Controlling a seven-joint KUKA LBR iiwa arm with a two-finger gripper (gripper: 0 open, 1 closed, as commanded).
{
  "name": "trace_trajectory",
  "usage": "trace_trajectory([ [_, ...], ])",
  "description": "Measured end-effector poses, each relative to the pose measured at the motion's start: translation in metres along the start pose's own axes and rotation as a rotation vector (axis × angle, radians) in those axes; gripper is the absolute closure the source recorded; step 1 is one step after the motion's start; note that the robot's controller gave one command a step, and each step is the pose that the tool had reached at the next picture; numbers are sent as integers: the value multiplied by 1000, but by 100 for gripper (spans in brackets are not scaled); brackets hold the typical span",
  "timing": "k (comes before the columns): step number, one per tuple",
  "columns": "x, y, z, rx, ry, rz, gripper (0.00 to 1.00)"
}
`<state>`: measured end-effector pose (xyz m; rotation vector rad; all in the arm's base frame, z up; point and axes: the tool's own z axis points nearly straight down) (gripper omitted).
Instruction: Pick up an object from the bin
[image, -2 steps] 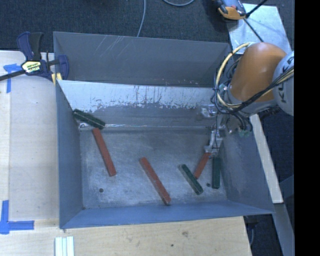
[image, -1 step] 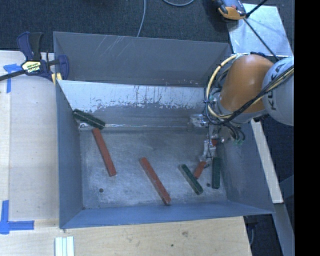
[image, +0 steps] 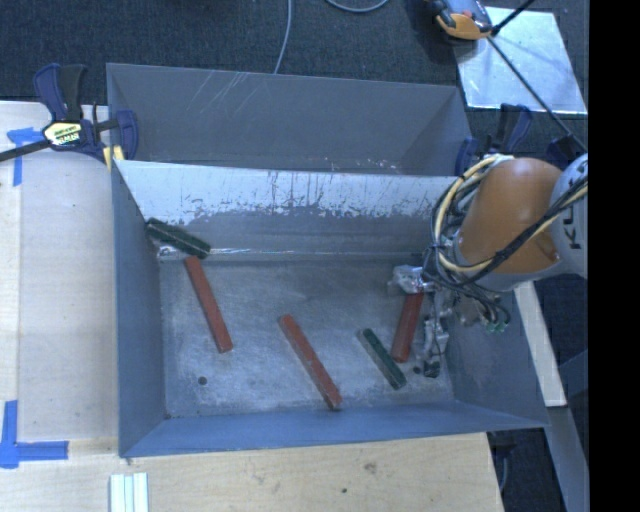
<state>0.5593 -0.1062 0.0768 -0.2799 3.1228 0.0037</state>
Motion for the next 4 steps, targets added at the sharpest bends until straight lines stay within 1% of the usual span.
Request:
trace_trajectory([
  [1, 31, 43, 5, 0, 3, -46, 100],
  [2, 31, 43, 5, 0, 3, -46, 100],
  [3, 26, 54, -72, 0, 8, -299, 100],
  [4, 17, 62, -140, 0, 6, -296, 100],
])
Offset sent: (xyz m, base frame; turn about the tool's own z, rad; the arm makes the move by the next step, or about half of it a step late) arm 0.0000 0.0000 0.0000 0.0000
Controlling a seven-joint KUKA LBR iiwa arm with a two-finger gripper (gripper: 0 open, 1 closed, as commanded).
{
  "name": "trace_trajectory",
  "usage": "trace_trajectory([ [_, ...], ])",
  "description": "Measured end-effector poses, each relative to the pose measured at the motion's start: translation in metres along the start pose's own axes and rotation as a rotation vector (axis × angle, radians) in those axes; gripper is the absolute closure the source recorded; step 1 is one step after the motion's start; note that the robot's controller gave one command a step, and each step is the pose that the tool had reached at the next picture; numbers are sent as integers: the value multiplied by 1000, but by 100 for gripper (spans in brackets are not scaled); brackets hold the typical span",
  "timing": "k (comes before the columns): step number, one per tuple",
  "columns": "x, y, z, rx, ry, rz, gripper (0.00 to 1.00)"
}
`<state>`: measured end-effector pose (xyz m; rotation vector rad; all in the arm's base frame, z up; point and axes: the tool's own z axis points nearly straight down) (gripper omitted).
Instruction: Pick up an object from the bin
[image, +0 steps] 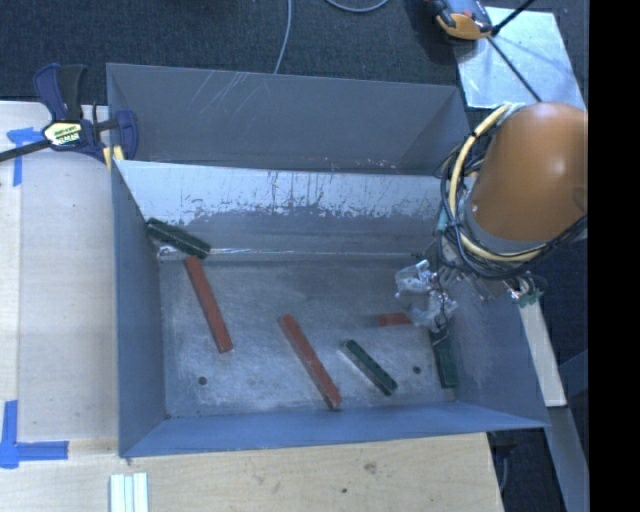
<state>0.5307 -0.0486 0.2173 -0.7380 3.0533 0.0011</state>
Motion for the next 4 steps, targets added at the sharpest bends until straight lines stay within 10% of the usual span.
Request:
trace_trajectory([
  [1, 13, 20, -58, 1, -1, -10, 100],
  [2, 20, -1, 86, 4, -7, 168, 0],
  [4, 4, -16, 129, 4, -5, 142, 0],
])
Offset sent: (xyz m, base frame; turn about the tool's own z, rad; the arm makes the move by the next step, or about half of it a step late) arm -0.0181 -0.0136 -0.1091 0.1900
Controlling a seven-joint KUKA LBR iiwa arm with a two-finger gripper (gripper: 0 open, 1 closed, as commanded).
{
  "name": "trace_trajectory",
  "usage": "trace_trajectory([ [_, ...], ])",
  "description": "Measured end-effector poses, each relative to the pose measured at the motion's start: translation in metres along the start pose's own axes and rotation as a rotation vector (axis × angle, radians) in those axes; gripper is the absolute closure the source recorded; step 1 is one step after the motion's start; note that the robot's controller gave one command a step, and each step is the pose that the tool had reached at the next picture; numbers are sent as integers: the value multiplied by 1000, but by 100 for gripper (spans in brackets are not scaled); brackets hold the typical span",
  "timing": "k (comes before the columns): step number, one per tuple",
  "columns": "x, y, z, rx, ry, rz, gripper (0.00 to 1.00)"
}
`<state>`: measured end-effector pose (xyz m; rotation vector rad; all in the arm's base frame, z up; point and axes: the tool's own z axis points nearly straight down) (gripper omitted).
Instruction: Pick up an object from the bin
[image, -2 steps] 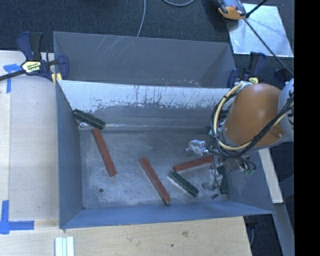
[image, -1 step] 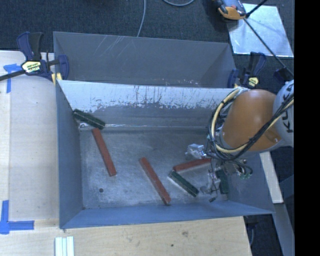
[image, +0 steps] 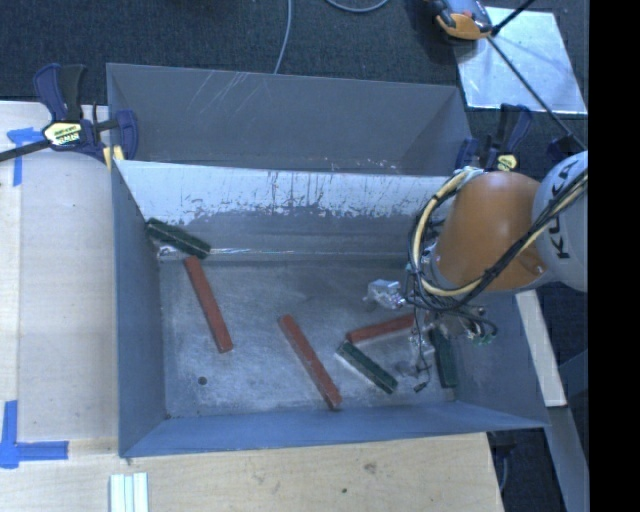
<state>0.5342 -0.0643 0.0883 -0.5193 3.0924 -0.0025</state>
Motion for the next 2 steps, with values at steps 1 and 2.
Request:
trace_trajectory([
  [1, 4, -10, 17, -2, 1, -144, 100],
  [2, 4, -10, 17, -2, 1, -145, 100],
])
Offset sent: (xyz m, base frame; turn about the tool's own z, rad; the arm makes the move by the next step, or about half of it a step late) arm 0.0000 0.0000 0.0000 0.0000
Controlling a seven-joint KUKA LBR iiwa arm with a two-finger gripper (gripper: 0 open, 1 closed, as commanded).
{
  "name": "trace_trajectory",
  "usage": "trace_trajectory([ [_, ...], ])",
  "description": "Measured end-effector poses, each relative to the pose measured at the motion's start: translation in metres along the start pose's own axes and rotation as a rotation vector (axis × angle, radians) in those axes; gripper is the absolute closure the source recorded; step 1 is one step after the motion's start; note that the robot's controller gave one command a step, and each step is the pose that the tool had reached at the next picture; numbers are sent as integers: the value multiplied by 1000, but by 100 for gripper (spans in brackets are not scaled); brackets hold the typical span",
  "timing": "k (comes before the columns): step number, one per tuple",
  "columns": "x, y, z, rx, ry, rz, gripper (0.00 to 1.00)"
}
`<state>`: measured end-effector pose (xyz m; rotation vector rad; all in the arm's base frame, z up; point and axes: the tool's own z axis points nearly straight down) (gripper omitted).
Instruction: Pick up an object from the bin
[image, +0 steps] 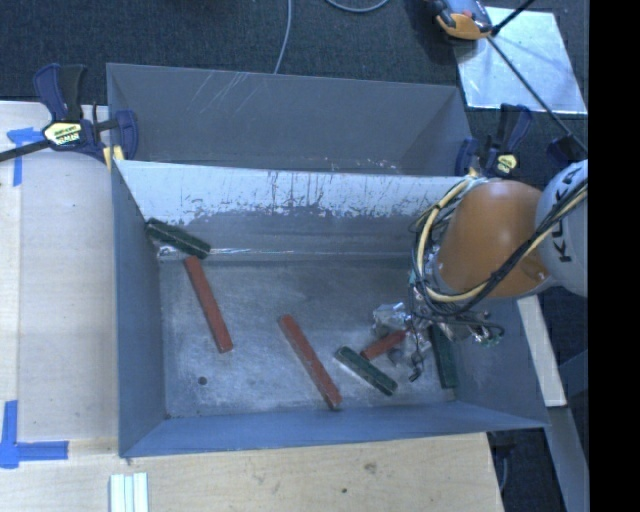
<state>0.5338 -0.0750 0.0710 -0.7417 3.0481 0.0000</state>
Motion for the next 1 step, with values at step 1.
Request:
trace_trajectory([
  [1, -31, 26, -150, 1, 0, 10, 100],
])
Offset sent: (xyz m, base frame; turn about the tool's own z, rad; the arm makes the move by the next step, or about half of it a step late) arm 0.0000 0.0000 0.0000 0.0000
